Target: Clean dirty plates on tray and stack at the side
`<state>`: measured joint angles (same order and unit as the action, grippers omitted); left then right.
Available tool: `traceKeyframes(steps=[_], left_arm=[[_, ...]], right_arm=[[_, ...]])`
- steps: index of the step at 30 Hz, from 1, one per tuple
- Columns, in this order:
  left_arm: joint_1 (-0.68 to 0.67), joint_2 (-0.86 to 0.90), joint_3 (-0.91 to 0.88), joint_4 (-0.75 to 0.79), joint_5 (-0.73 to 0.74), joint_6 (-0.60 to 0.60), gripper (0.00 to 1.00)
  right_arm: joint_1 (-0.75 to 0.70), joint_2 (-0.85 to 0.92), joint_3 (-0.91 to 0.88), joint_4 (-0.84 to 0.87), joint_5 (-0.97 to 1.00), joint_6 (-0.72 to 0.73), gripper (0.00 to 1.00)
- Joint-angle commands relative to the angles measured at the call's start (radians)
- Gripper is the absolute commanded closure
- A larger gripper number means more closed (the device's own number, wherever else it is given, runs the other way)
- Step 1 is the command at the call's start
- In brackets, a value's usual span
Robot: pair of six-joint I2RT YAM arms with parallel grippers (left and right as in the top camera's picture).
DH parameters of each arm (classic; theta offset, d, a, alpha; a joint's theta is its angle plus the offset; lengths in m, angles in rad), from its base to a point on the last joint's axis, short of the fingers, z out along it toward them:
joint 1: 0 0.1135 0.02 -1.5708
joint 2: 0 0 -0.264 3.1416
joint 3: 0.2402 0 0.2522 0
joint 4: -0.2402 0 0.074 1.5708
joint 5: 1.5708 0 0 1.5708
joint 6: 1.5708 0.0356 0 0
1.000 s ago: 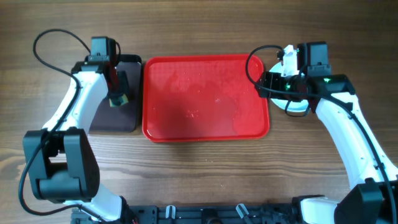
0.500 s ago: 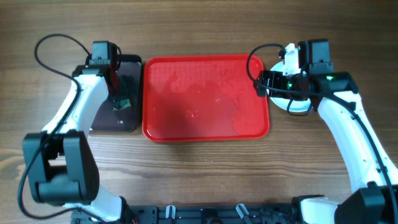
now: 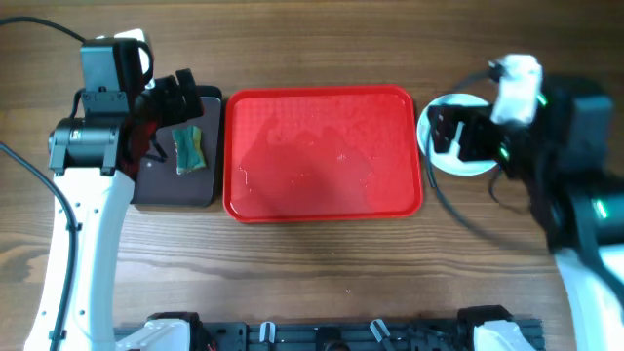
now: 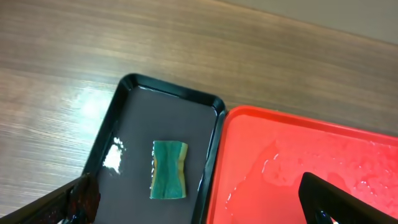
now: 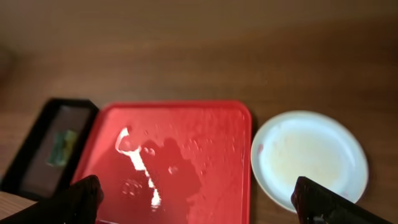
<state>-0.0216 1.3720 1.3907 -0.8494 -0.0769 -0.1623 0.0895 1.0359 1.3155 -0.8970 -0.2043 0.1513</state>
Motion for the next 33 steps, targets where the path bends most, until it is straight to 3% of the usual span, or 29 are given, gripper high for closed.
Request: traceKeyframes(steps=[1, 12, 16, 23, 33], left_arm=[[-0.003, 0.010, 0.003, -0.001, 0.024, -0.010, 0.00], [-0.003, 0.010, 0.003, -0.001, 0.024, -0.010, 0.00], [-0.003, 0.010, 0.003, -0.001, 0.024, -0.010, 0.00], [-0.003, 0.010, 0.003, -0.001, 0.024, -0.010, 0.00], [-0.003, 0.010, 0.003, -0.001, 0.024, -0.010, 0.00]], right_arm=[[0.003, -0.143, 0.026, -0.002, 0.003, -0.008, 0.00], [0.004, -0.276, 0.019, -0.112, 0.027, 0.005, 0.01], [0.004, -0.274, -0.003, -0.061, 0.093, 0.001, 0.01], [0.001, -0.365, -0.212, 0.260, 0.043, -0.164, 0.00], [0.001, -0.744, -0.824, 0.728, -0.014, -0.167, 0.00]])
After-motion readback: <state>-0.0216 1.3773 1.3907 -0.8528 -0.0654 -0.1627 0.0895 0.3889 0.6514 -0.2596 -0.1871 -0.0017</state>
